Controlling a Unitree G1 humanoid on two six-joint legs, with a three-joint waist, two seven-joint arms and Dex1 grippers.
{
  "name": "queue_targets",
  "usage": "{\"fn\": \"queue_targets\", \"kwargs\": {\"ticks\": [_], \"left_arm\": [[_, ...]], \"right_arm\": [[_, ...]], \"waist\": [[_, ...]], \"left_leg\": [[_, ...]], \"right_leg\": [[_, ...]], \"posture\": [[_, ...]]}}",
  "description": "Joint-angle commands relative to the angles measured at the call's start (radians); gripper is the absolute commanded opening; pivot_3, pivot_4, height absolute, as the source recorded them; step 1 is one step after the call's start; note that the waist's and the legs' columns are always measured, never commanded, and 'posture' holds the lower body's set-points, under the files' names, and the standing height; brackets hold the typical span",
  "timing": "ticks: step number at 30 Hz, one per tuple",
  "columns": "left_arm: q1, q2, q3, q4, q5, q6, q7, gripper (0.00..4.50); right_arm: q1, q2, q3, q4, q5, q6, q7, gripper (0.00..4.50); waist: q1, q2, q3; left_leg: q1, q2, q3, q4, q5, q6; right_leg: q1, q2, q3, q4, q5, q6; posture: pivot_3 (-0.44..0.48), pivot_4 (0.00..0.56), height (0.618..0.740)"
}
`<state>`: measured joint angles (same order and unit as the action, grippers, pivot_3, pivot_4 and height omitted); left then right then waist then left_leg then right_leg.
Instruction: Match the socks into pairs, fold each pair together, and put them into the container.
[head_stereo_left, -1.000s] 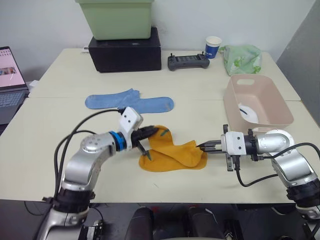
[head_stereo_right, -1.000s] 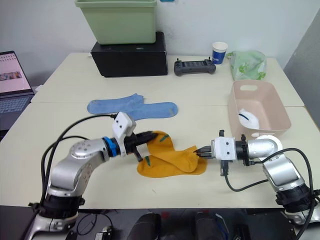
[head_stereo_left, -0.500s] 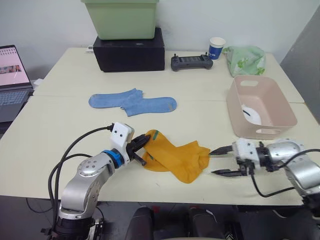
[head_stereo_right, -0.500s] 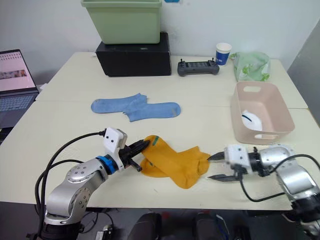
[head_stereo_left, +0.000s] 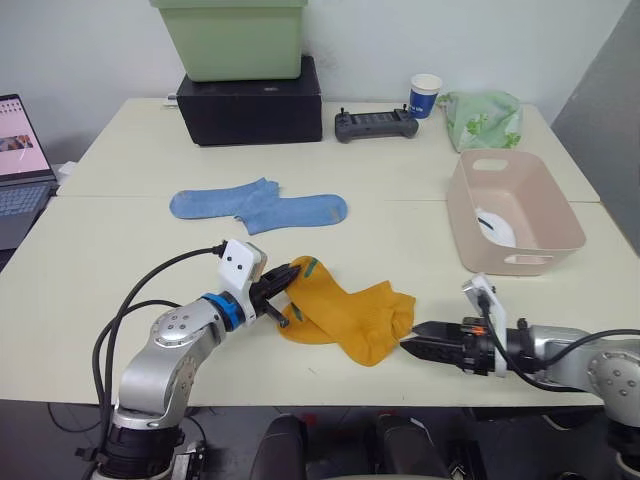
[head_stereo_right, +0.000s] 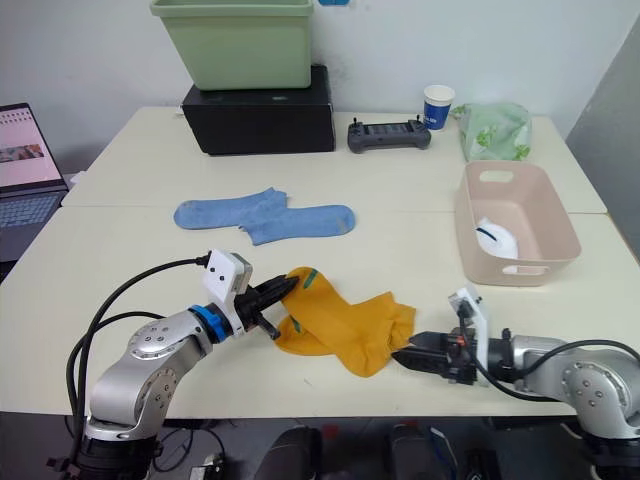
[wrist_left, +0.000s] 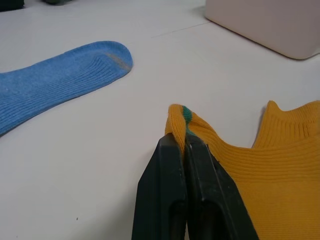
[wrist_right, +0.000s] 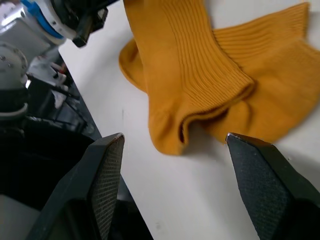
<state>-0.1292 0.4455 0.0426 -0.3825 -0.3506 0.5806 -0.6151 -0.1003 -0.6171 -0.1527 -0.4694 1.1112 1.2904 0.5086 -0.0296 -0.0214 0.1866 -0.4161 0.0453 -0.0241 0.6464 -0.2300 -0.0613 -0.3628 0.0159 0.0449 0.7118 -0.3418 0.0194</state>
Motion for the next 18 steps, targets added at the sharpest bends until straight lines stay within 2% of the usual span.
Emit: {"fn": "queue_targets", "kwargs": {"ticks": [1, 3, 6, 14, 18], "left_arm": [[-0.008, 0.005, -0.002, -0.022, -0.009, -0.013, 0.005, 0.0], [-0.006, 0.003, -0.002, -0.026, -0.01, -0.01, 0.009, 0.0], [-0.002, 0.004, -0.002, -0.032, -0.01, -0.01, 0.015, 0.0], [0.013, 0.021, 0.008, -0.055, -0.023, 0.0, 0.006, 0.0], [0.03, 0.019, 0.037, -0.101, -0.065, 0.02, 0.012, 0.0]], "right_arm": [[-0.015, 0.033, 0.033, -0.038, -0.009, 0.009, -0.082, 3.49], [-0.029, 0.062, 0.046, -0.023, -0.014, 0.014, -0.124, 3.49], [-0.051, 0.108, 0.04, 0.0, -0.004, 0.022, -0.173, 2.89], [-0.086, 0.136, 0.017, 0.026, 0.018, 0.03, -0.195, 0.05], [-0.149, 0.093, -0.041, 0.057, 0.067, 0.025, -0.156, 0.01]], "waist": [[0.0, 0.0, 0.0], [0.0, 0.0, 0.0], [-0.002, 0.0, 0.0], [-0.001, 0.0, 0.0], [-0.002, 0.0, 0.0]], "left_leg": [[0.0, 0.0, 0.0, 0.0, 0.0, 0.0], [0.0, 0.0, 0.0, 0.0, 0.0, 0.0], [0.0, 0.0, 0.0, 0.0, 0.0, 0.0], [-0.002, 0.001, 0.001, -0.001, 0.0, 0.0], [-0.002, 0.001, 0.001, -0.001, 0.0, 0.0]], "right_leg": [[0.0, 0.0, 0.0, 0.0, 0.0, 0.0], [0.0, 0.0, 0.0, 0.0, 0.0, 0.0], [-0.002, 0.0, 0.001, 0.001, 0.0, 0.0], [-0.005, 0.0, 0.001, 0.001, 0.0, 0.0], [-0.005, 0.0, 0.002, 0.001, 0.0, 0.0]], "posture": [[0.0, 0.15, 0.74], [0.0, 0.15, 0.74], [0.0, 0.15, 0.74], [0.0, 0.15, 0.74], [0.0, 0.15, 0.74]]}}
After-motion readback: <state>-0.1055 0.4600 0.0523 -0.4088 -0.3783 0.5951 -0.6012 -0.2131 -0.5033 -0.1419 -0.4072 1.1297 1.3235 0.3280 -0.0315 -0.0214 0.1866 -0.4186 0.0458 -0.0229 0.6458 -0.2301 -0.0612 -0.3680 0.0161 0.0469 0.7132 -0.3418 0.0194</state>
